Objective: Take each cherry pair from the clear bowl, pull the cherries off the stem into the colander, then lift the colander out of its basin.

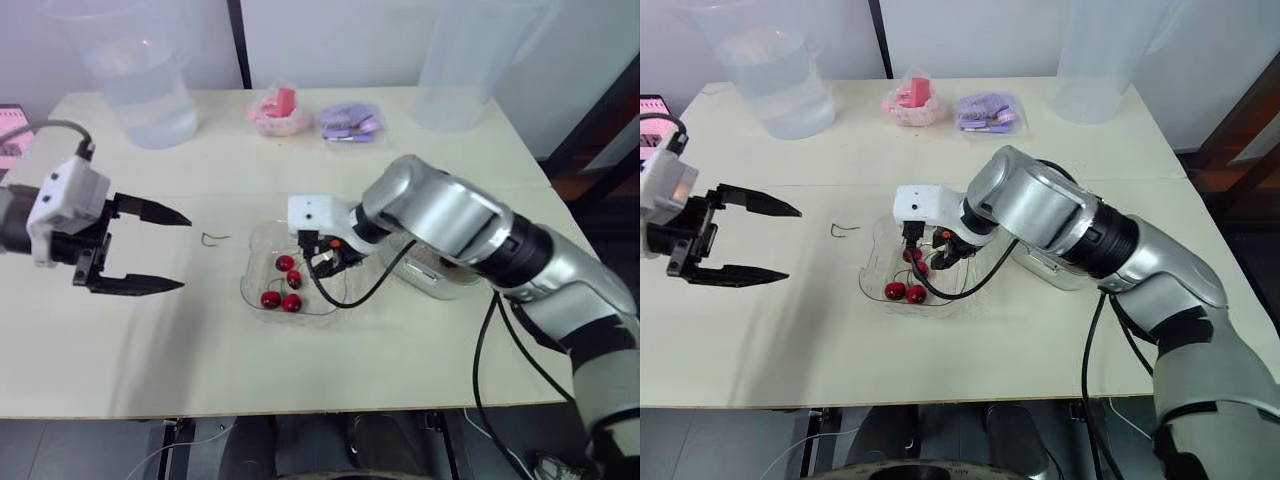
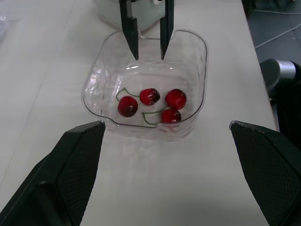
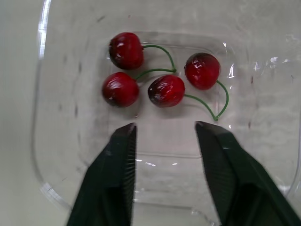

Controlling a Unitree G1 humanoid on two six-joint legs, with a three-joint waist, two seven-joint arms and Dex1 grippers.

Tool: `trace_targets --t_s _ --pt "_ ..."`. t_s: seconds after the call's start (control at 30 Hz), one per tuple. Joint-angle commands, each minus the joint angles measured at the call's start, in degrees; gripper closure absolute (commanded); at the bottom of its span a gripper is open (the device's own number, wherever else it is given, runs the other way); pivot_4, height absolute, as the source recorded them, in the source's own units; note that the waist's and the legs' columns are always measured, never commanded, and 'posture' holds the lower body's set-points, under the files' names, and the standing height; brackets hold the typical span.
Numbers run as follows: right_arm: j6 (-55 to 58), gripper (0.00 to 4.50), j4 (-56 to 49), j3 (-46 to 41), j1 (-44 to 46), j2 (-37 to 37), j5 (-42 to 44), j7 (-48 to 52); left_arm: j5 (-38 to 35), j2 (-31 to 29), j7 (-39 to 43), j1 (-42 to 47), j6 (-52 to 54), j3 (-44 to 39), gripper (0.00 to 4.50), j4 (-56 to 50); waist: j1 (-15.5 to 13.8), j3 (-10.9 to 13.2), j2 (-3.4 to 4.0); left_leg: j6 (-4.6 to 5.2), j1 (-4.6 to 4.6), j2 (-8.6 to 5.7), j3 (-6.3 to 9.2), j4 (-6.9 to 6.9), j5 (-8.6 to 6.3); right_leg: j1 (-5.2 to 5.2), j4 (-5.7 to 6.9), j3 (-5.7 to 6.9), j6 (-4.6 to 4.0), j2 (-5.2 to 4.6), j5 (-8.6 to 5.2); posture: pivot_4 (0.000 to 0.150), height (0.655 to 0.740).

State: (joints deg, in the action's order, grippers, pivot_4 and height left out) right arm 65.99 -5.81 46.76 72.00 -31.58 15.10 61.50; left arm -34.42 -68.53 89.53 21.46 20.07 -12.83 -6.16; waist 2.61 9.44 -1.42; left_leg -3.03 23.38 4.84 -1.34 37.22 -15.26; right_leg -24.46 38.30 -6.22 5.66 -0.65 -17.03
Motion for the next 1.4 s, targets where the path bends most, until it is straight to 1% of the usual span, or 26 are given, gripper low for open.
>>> trace_targets --t_s 0.03,0.23,0.6,0.8,0.97,1.1,1.13,1.2,1.23,1.27,1.3,1.4 --pt "1.10 2.22 1.35 -0.12 0.86 2.52 -1.73 -1.51 -1.12 -0.26 -1.23 -0.78 0.86 -3.00 0.00 -2.58 0.00 0.00 0.00 0.00 0.00 0.00 0.00 0.00 0.00 0.00 0.01 0.00 0.00 0.00 0.00 0.150 0.7367" --pt "4.67 2.22 4.35 0.34 0.27 6.70 -2.33 -3.73 -1.34 -0.02 -2.26 -1.57 1.42 -3.40 0.00 -3.68 0.00 0.00 -0.01 0.00 -0.01 0.00 0.01 0.02 0.00 0.01 0.04 0.01 0.01 0.00 0.01 0.150 0.7367" --pt "5.92 2.22 6.28 2.56 -0.33 10.04 -3.30 -5.59 -1.30 0.65 -3.85 -1.98 1.81 -3.05 0.00 -4.95 0.01 -0.01 -0.01 0.00 0.00 0.00 0.01 0.02 0.00 0.01 0.03 0.01 0.01 0.01 0.01 0.150 0.7367" --pt "4.70 2.22 8.25 3.53 -0.32 11.05 -4.61 -6.43 -1.40 0.85 -4.58 -3.02 2.17 -3.65 0.00 -5.99 0.07 -0.01 -0.01 0.00 0.00 0.00 0.03 0.01 0.00 0.01 0.03 0.03 0.01 0.01 0.01 0.150 0.7367" --pt "1.32 2.22 8.00 5.41 -0.67 10.68 -6.36 -5.81 -1.59 0.83 -5.23 -3.52 2.50 -3.91 0.00 -6.59 0.05 -0.01 -0.01 0.00 0.00 -0.01 0.03 0.01 0.00 0.02 0.02 0.03 0.01 0.01 0.01 0.150 0.7367" --pt "1.03 2.22 8.20 5.32 -1.01 10.95 -6.81 -5.64 -1.71 0.65 -5.49 -3.83 2.65 -4.11 0.00 -6.73 0.05 -0.01 -0.01 0.00 0.00 -0.01 0.03 0.01 0.00 0.02 0.03 0.03 0.01 0.01 0.01 0.150 0.7367" --pt "1.11 1.98 8.24 5.20 -1.08 11.06 -6.82 -5.69 -1.70 0.63 -5.53 -3.89 2.70 -4.18 0.00 -6.77 0.04 -0.01 -0.01 0.00 0.00 0.00 0.03 0.01 0.00 0.01 0.03 0.03 0.01 0.01 0.01 0.150 0.7367" --pt "1.50 1.36 8.59 4.84 -1.11 11.42 -6.71 -5.83 -1.62 0.64 -5.61 -3.75 2.84 -4.12 0.00 -6.75 0.05 -0.01 -0.02 0.00 0.00 0.00 0.03 0.01 0.00 0.01 0.03 0.03 0.01 0.01 0.01 0.150 0.7367" --pt "1.62 0.90 8.70 4.72 -1.12 11.58 -6.69 -5.91 -1.57 0.65 -5.64 -3.71 2.87 -4.12 0.00 -6.76 0.07 -0.01 -0.02 0.00 -0.01 -0.01 0.04 0.01 0.00 0.01 0.03 0.03 0.01 0.01 0.01 0.150 0.7367" --pt "1.83 0.26 8.85 4.61 -1.14 11.81 -6.65 -6.02 -1.56 0.65 -5.70 -3.70 2.94 -4.14 0.00 -6.78 0.09 -0.01 -0.01 0.00 -0.01 0.00 0.04 0.01 0.00 0.01 0.03 0.03 0.01 0.01 0.01 0.150 0.7367" --pt "1.86 0.11 8.90 4.52 -1.17 11.97 -6.60 -6.04 -1.58 0.65 -5.73 -3.74 2.98 -4.20 0.00 -6.82 0.09 -0.01 -0.02 0.00 -0.01 -0.01 0.04 0.01 0.00 0.01 0.03 0.03 0.01 0.01 0.01 0.150 0.7367" --pt "2.21 0.11 9.27 4.31 -1.21 12.48 -6.36 -5.98 -1.63 0.60 -5.86 -3.88 3.08 -4.34 0.00 -6.96 0.06 -0.01 -0.02 0.00 0.00 -0.01 0.04 0.00 0.00 0.02 0.02 0.03 0.01 0.01 0.01 0.150 0.7367"
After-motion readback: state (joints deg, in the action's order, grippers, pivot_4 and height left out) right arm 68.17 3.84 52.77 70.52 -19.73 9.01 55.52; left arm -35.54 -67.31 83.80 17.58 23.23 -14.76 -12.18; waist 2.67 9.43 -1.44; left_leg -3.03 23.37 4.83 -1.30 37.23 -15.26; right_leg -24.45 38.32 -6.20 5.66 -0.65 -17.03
